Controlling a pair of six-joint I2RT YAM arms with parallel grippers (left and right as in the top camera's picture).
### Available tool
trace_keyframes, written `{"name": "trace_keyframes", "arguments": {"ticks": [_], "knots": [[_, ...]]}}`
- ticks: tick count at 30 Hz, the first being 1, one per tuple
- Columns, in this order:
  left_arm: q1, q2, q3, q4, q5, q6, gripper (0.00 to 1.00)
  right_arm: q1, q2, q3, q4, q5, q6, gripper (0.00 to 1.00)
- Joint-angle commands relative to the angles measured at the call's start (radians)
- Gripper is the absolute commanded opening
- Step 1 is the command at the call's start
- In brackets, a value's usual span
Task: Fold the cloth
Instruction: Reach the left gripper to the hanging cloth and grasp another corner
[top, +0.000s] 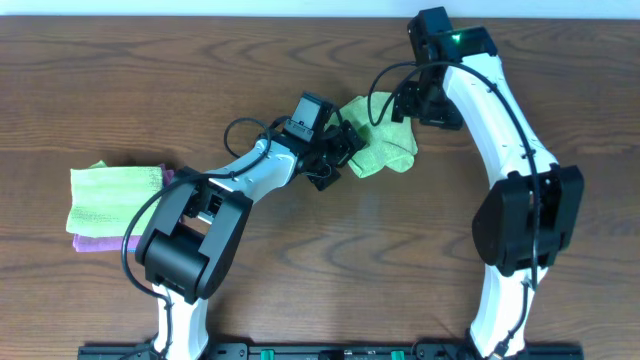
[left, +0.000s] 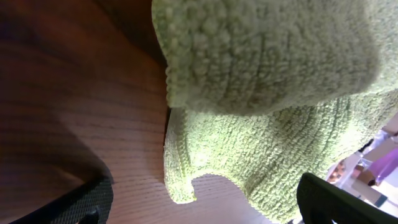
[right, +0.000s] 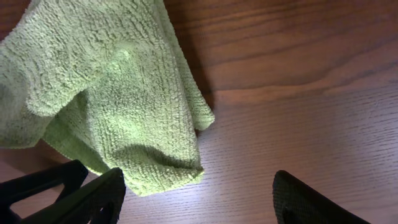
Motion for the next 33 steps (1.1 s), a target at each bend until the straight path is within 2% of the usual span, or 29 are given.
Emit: {"name": "trace_keyframes", "arguments": {"ticks": [1, 2, 6, 10, 11, 14, 21, 23, 33], "knots": [[-0.010, 0.025, 0.010, 0.015, 0.010, -0.037, 0.96, -0.004, -0.039, 0.016, 0.003, -0.003, 0.019, 0.76], [-0.015, 0.026, 0.010, 0.025, 0.011, -0.037, 1.00, -0.004, -0.039, 0.016, 0.003, -0.003, 0.019, 0.77], [-0.042, 0.030, 0.009, 0.023, -0.019, -0.040, 0.84, -0.003, -0.039, 0.016, 0.003, -0.004, 0.019, 0.76], [-0.066, 0.030, 0.009, 0.021, -0.066, -0.040, 0.79, -0.004, -0.039, 0.016, -0.002, -0.004, 0.019, 0.76], [-0.068, 0.030, 0.009, 0.021, -0.075, -0.040, 0.76, -0.003, -0.039, 0.016, -0.003, -0.004, 0.019, 0.76], [-0.069, 0.030, 0.009, 0.016, -0.103, -0.038, 0.57, -0.003, -0.039, 0.016, -0.005, -0.004, 0.019, 0.75], [-0.068, 0.030, 0.009, -0.003, -0.159, -0.001, 0.45, -0.003, -0.040, 0.016, -0.009, -0.003, 0.018, 0.75], [-0.068, 0.030, 0.009, -0.006, -0.169, 0.006, 0.34, -0.003, -0.040, 0.016, -0.012, -0.003, 0.018, 0.74], [-0.079, 0.058, 0.009, -0.005, -0.177, 0.013, 0.34, -0.003, -0.040, 0.016, -0.017, -0.004, 0.018, 0.73]]}}
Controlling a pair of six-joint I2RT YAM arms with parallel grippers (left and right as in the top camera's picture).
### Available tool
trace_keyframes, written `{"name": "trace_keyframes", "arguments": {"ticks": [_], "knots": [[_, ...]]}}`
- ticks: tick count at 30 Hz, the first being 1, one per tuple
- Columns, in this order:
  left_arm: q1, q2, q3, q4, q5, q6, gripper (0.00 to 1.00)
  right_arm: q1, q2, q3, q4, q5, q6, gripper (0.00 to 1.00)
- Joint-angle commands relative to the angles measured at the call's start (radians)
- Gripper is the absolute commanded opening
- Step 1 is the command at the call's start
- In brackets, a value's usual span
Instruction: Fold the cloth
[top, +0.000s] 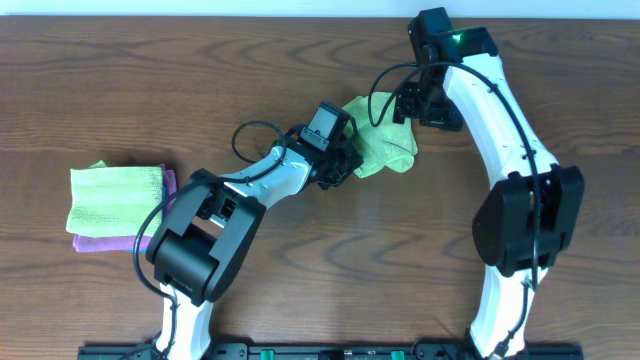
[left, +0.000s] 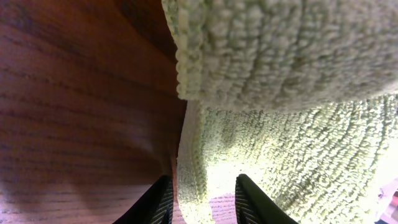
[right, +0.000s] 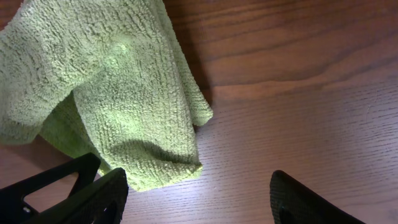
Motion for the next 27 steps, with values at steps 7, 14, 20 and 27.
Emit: {"name": "trace_keyframes", "arguments": {"ticks": [7, 14, 20, 27], "knots": [[-0.016, 0.080, 0.008, 0.002, 0.024, 0.011, 0.16, -0.003, -0.039, 0.016, -0.016, -0.003, 0.007, 0.72], [-0.008, 0.079, 0.008, -0.009, 0.028, 0.054, 0.06, -0.003, -0.039, 0.016, -0.016, -0.003, 0.007, 0.71], [0.068, 0.077, 0.008, -0.089, 0.090, 0.143, 0.06, -0.003, -0.044, 0.016, -0.029, -0.003, 0.007, 0.70], [0.206, 0.040, 0.010, -0.266, 0.135, 0.289, 0.06, -0.002, -0.044, 0.016, -0.064, -0.005, 0.007, 0.68]]}}
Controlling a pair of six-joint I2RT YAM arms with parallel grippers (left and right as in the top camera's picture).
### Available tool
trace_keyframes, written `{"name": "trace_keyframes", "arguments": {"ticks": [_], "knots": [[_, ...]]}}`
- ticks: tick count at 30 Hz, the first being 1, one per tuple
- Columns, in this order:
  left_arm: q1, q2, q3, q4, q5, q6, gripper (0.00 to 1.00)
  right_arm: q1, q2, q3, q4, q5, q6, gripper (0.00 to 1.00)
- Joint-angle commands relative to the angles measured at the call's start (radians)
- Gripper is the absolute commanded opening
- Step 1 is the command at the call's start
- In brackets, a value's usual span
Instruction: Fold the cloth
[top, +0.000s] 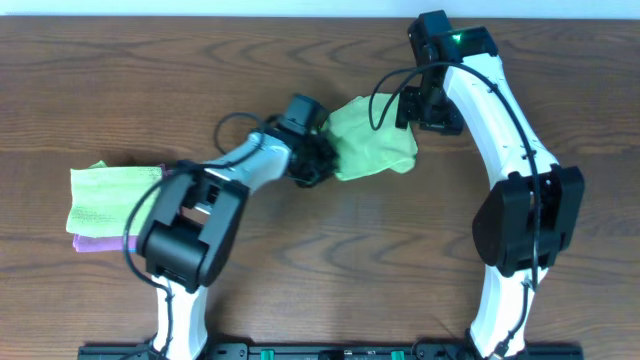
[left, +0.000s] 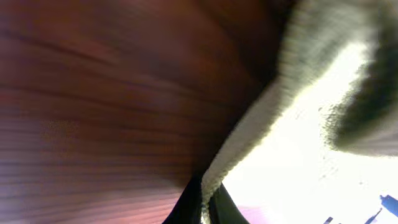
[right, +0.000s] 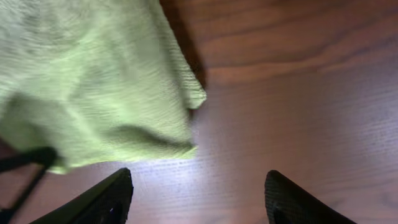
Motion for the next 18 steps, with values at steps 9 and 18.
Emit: {"name": "trace_keyframes", "arguments": {"ticks": [9, 18], "knots": [[0.216, -0.040, -0.021, -0.230, -0.036, 0.255, 0.06, 0.020, -0.043, 0.016, -0.029, -0.060, 0.007, 0.65], [0.290, -0.040, -0.021, -0.293, -0.042, 0.325, 0.06, 0.084, -0.042, 0.014, -0.067, -0.060, 0.012, 0.71]]}}
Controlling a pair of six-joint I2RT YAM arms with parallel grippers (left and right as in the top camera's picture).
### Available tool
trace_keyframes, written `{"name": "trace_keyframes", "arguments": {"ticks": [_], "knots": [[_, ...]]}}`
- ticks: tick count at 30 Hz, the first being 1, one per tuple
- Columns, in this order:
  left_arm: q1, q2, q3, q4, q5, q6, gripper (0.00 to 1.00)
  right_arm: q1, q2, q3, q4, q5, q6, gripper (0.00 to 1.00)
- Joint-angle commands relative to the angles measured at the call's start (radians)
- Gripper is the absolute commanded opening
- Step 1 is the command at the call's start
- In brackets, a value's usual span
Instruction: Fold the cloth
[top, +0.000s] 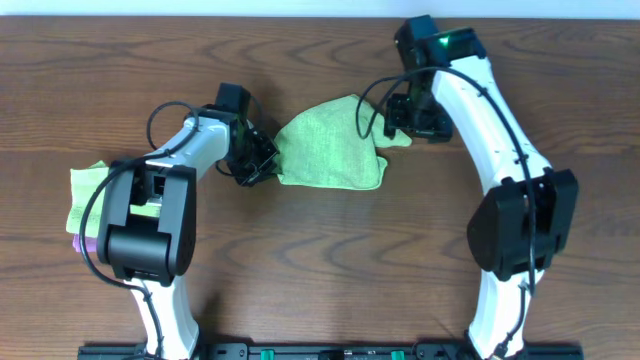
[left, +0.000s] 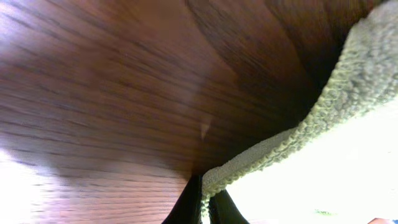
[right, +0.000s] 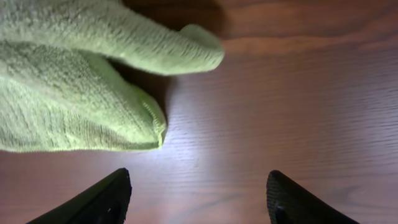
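Note:
A light green terry cloth (top: 328, 152) lies partly spread on the wooden table in the overhead view, with one corner reaching right under the right arm. My left gripper (top: 262, 162) is at the cloth's left edge. The left wrist view shows that gripper (left: 204, 200) shut on the cloth's hem (left: 292, 137). My right gripper (top: 404, 120) hovers over the cloth's right corner. In the right wrist view it (right: 199, 198) is open and holds nothing. The cloth (right: 68, 99) lies ahead of its fingers (right: 102, 198), apart from them.
At the table's left side a folded green cloth (top: 100, 195) rests on a purple one (top: 95, 243). The table's far edge (top: 200, 20) runs along the top. Both arm bases stand at the near edge.
My left gripper, still shut on the hem, has moved left, and the cloth has come with it and lies wider and flatter. The right gripper has shifted slightly left and stays open.
At first the cloth lay crumpled mid-table with my left gripper open beside its lower left. Then the fingers stood close around the hem. Then they were shut on it and further left. Now the cloth is drawn out leftward. The right gripper stayed open throughout.

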Motion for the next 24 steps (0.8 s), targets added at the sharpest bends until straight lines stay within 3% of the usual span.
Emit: {"name": "trace_keyframes", "arguments": {"ticks": [1, 7, 13, 24], "knots": [[0.033, -0.002, -0.020, -0.017, -0.050, 0.050, 0.06, 0.023, -0.031, 0.011, -0.023, -0.007, 0.014, 0.71], [0.070, -0.002, -0.020, -0.034, -0.052, 0.075, 0.06, 0.026, -0.031, -0.109, -0.023, -0.008, 0.035, 0.70], [0.076, -0.002, -0.020, -0.045, -0.053, 0.097, 0.06, 0.026, -0.031, -0.263, 0.106, -0.091, 0.033, 0.69], [0.076, -0.002, -0.020, -0.050, -0.052, 0.101, 0.06, 0.037, -0.031, -0.343, 0.298, -0.206, 0.034, 0.70]]}}
